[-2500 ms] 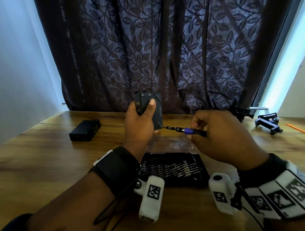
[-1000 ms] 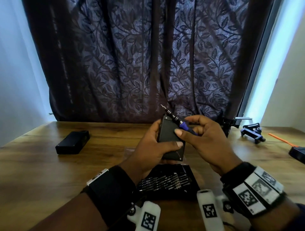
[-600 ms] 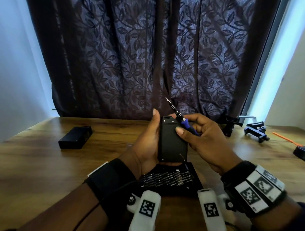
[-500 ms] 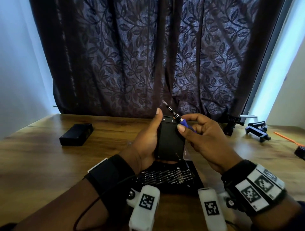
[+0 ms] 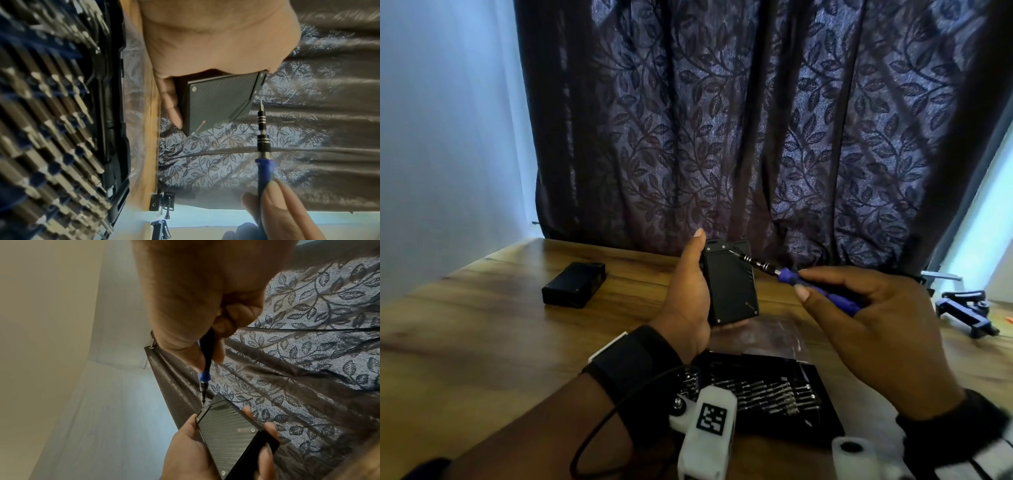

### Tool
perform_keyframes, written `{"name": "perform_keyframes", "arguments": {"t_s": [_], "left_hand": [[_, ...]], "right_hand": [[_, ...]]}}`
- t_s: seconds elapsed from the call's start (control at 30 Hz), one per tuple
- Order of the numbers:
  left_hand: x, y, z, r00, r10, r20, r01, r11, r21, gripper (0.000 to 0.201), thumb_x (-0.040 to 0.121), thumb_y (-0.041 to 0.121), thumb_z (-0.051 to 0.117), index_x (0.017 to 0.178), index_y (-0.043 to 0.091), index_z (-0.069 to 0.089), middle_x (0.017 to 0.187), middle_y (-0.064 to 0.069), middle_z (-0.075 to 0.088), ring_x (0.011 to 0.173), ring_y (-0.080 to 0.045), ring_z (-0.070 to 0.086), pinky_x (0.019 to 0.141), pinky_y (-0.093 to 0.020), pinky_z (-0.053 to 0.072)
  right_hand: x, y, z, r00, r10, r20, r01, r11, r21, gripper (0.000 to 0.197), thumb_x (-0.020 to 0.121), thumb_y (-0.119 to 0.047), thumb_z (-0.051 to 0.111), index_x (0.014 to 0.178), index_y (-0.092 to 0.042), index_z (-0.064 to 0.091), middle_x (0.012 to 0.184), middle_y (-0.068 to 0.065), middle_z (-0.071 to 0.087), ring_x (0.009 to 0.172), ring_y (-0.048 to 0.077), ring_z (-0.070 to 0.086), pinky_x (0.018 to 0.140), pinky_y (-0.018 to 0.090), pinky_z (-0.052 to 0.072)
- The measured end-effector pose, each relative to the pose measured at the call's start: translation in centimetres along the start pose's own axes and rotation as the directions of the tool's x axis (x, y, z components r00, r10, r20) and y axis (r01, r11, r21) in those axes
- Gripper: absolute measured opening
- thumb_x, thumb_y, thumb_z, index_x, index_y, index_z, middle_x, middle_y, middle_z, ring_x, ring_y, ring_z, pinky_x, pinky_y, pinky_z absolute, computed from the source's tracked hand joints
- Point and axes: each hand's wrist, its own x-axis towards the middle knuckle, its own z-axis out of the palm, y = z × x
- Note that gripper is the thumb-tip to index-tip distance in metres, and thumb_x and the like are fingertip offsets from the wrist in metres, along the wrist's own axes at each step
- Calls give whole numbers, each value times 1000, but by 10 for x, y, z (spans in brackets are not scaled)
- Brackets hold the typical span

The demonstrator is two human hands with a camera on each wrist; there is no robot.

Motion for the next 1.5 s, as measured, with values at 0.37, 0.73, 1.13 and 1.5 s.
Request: {"name": "perform_keyframes", "arguments": {"t_s": [0.37, 0.73, 1.13, 1.5], "left_hand": [[-6, -3, 7, 998, 55, -12, -54, 997, 58, 62, 90, 75, 51, 102, 20, 78, 100, -13, 80, 87, -30, 76, 84, -57, 60], [-8, -2, 8, 989, 136, -50, -126, 978, 165, 62, 90, 73, 55, 107, 19, 78, 101, -14, 79, 95, -36, 76, 86, -61, 60], [0, -4, 10, 955, 281, -93, -226, 894, 386, 61, 79, 79, 58, 90, 22, 78, 93, -9, 78, 91, -33, 76, 90, -58, 59], [-4, -3, 12, 948, 311, -69, -256, 872, 416, 53, 95, 64, 57, 95, 13, 74, 96, -15, 76, 90, -36, 75, 80, -51, 61]], "right_hand": [[0, 0, -1, 1000, 0, -18, 0, 1000, 5, 24, 83, -18, 81, 97, -36, 74, 87, -31, 68, 82, -15, 66, 68, -2, 44], [3, 5, -3, 1000, 9, -3, -9, 1000, -1, 25, 82, -20, 81, 89, -42, 72, 78, -31, 71, 79, -11, 67, 66, 0, 45], [5, 10, -10, 998, 56, 24, -50, 977, -207, 18, 76, -31, 85, 73, -31, 67, 60, -19, 62, 68, 3, 62, 55, 6, 41], [6, 13, -7, 996, 65, 58, -46, 961, -273, 39, 92, -53, 57, 60, -31, 62, 53, -8, 62, 53, 9, 58, 47, 29, 43]]}}
